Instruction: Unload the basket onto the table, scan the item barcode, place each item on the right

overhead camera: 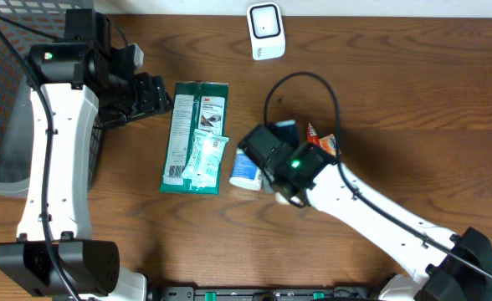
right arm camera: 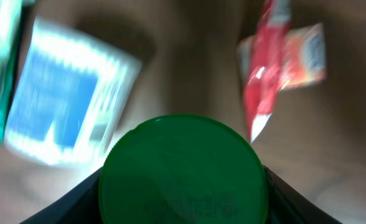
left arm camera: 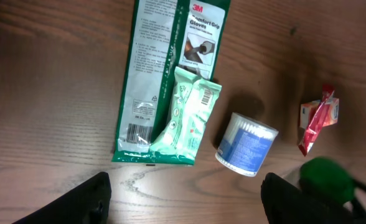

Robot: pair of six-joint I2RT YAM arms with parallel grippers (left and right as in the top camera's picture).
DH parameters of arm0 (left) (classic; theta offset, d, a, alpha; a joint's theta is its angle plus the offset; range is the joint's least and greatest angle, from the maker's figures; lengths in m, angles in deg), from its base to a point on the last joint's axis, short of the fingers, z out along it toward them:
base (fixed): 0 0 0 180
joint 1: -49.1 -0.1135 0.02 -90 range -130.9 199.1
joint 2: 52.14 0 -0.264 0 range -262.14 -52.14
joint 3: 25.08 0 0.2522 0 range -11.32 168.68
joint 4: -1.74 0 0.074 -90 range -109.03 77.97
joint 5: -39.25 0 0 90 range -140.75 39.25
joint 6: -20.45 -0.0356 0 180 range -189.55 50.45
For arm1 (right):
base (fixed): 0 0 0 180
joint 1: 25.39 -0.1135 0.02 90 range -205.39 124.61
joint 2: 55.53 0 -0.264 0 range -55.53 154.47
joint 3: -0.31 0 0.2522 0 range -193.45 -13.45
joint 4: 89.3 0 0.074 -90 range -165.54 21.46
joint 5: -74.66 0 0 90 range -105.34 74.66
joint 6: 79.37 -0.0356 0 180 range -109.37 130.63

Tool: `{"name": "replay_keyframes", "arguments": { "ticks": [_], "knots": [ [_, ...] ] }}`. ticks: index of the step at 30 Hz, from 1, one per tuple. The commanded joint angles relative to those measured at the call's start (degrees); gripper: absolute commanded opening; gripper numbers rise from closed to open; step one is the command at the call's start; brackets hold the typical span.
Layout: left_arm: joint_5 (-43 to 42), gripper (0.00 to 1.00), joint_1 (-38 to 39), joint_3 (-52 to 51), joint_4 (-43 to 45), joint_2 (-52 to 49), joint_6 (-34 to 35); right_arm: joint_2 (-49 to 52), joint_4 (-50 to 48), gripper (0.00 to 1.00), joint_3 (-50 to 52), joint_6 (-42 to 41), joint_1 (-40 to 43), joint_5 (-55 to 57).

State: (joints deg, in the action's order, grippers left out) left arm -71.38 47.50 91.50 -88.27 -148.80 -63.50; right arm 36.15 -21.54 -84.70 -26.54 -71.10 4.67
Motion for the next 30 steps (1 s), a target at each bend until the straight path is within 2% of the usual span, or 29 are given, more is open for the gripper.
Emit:
{"name": "replay_keyframes", "arguments": {
  "ticks": [1,8,16,18,21,25,27,30],
  "knots": [
    [0.74,0.77,0.09,-0.39,0.28,-0.48,0.31,-0.94,-3.69,0.53,0.55,1.05,3.21,5.6],
    [0.74,0.78,0.09,-0.39,1.16,-0.48,0.28,-0.94,-20.17,0.53,7.65,10.25,7.17,3.08],
    [0.74,0.78,0.09,-0.39,2.21,-0.48,0.31,-0.92,-32.44,0.55,16.24,12.59,7.37,1.99],
    [0.74,0.77,0.09,-0.39,2.4,-0.48,0.31,-0.92,-33.07,0.59,16.9,12.59,7.39,1.97],
    [0.74,0.78,0.09,-0.39,2.58,-0.48,0.28,-1.16,-33.0,0.73,16.9,13.46,7.43,1.9],
    [0.74,0.77,0.09,-0.39,2.67,-0.48,0.28,-1.27,-32.57,0.83,16.9,14.36,7.5,-0.2],
    [0.74,0.77,0.09,-0.39,2.64,-0.48,0.28,-1.27,-31.85,0.94,16.9,14.32,7.48,-2.03],
    [0.74,0.78,0.09,-0.39,2.67,-0.48,0.28,-1.44,-31.45,0.97,16.81,14.34,7.67,-4.61]
  ]
}}
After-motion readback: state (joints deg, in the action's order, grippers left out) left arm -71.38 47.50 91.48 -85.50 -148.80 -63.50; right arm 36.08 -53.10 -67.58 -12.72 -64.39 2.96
